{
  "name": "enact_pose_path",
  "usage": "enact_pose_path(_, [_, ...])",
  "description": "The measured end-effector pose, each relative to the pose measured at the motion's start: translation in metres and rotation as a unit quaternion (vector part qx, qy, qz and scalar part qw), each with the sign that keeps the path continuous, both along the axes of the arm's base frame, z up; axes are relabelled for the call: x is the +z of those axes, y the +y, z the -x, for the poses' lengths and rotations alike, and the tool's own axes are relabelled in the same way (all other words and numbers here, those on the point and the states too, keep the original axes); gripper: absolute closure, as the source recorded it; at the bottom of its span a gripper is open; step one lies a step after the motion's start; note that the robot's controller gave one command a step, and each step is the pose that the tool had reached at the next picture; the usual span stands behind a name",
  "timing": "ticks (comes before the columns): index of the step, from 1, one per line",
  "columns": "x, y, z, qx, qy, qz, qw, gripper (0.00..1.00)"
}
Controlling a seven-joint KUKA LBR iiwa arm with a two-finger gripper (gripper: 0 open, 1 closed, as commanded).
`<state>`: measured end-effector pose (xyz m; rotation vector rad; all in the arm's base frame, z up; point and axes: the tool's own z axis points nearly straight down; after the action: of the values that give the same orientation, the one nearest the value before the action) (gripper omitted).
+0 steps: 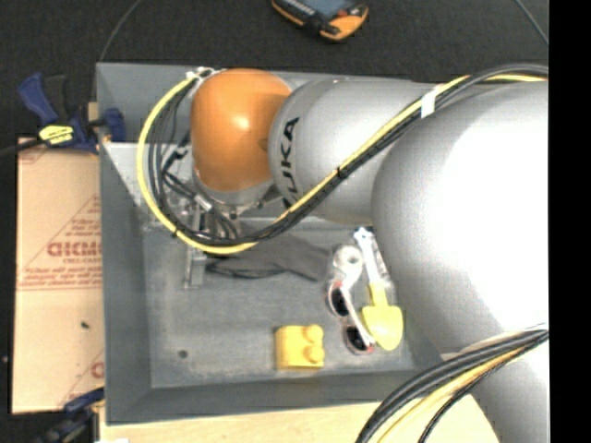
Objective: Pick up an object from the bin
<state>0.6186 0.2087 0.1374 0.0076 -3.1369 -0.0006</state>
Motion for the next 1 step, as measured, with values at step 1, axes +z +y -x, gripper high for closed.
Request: enact_pose_path(1, [0.0054,-0.0012,-0.0019,-0.002,-0.0037,-0.001,1.0,0.0])
